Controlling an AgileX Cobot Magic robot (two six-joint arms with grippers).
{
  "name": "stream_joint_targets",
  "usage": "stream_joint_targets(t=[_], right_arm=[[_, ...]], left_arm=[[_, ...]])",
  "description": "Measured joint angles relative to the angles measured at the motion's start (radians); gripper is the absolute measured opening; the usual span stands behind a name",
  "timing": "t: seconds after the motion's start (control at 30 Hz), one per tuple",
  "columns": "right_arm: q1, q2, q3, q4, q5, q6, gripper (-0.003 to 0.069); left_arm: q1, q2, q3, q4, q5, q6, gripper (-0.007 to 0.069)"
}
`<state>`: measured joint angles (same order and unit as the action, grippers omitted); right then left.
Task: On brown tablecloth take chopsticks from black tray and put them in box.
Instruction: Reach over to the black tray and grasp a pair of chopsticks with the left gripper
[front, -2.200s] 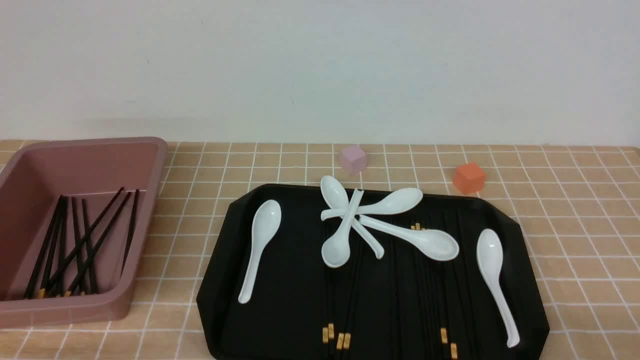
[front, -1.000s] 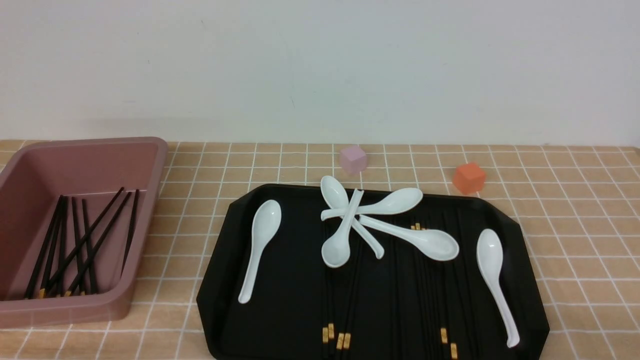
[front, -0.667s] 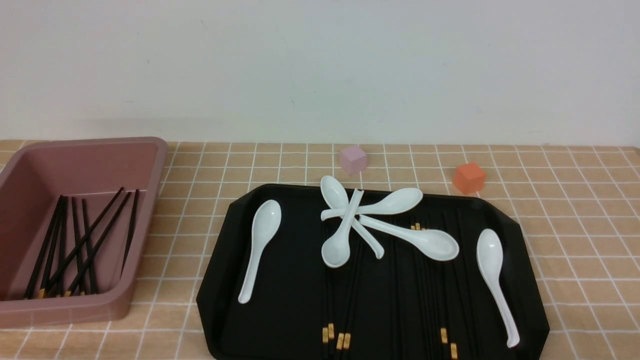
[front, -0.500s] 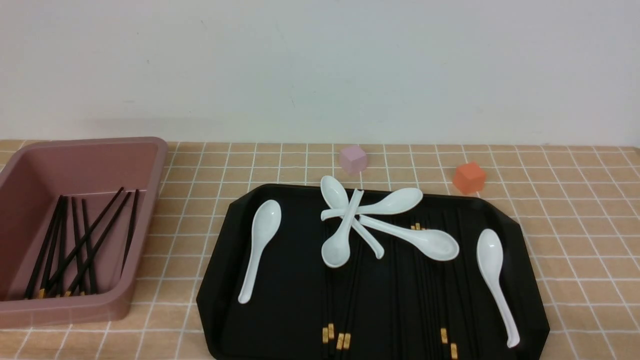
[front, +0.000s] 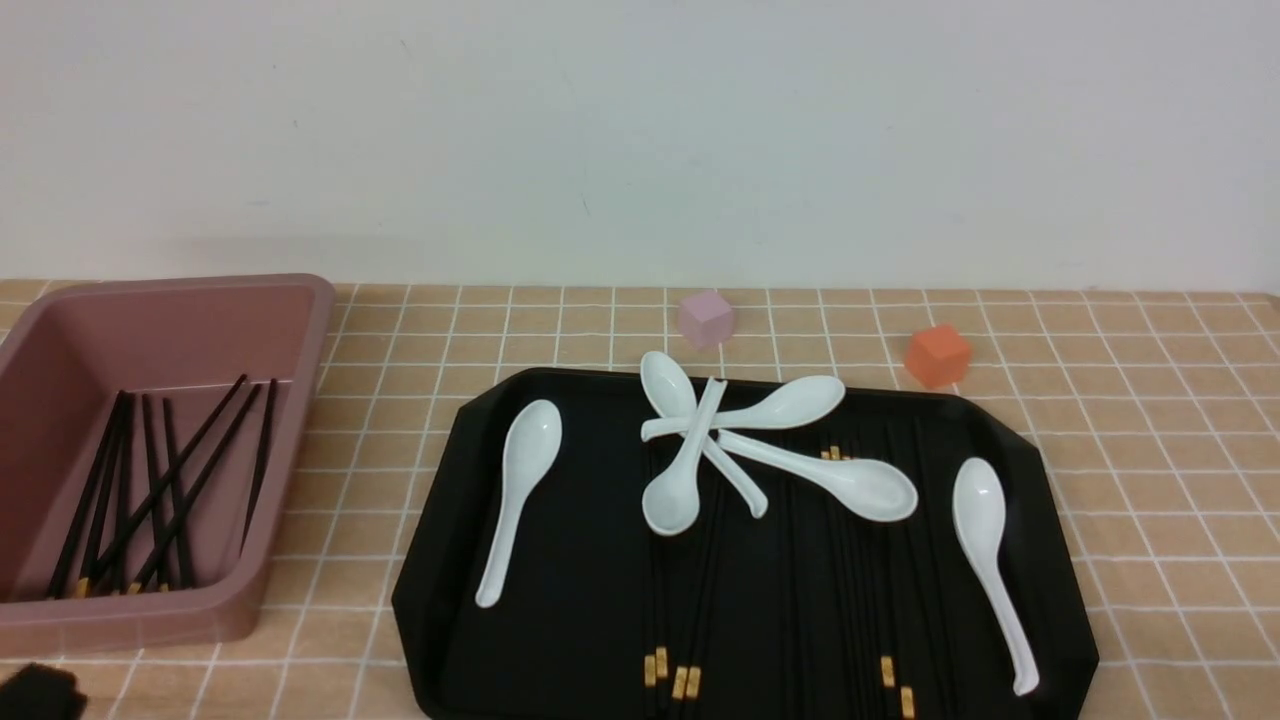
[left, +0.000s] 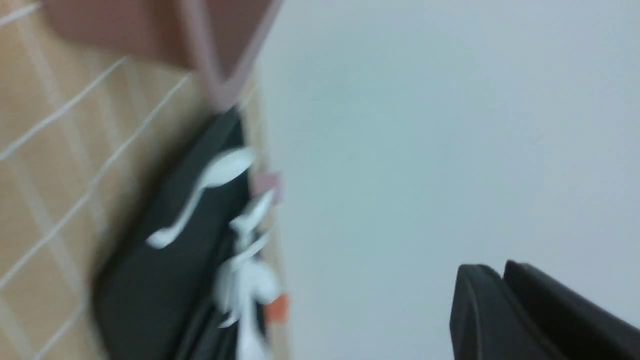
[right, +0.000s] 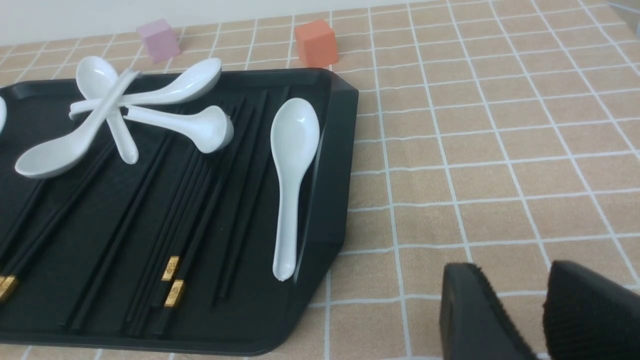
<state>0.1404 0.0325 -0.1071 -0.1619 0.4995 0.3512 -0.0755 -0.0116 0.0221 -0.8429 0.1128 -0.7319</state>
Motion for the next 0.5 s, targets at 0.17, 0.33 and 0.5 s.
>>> stream_joint_targets(t=[0.17, 0.33, 0.5], right_arm=[[0.000, 0.000, 0.000, 0.000, 0.000, 0.000, 0.0240], [0.000, 0.000, 0.000, 0.000, 0.000, 0.000, 0.0240], [0.000, 0.000, 0.000, 0.000, 0.000, 0.000, 0.0240]], left_arm=[[0.000, 0.026, -0.206, 0.023, 0.046, 0.136, -0.0013], [0.000, 0.337, -0.539, 0.175, 0.327, 0.255, -0.0013], [0.000, 0.823, -0.808, 0.391, 0.871, 0.344, -0.0013]])
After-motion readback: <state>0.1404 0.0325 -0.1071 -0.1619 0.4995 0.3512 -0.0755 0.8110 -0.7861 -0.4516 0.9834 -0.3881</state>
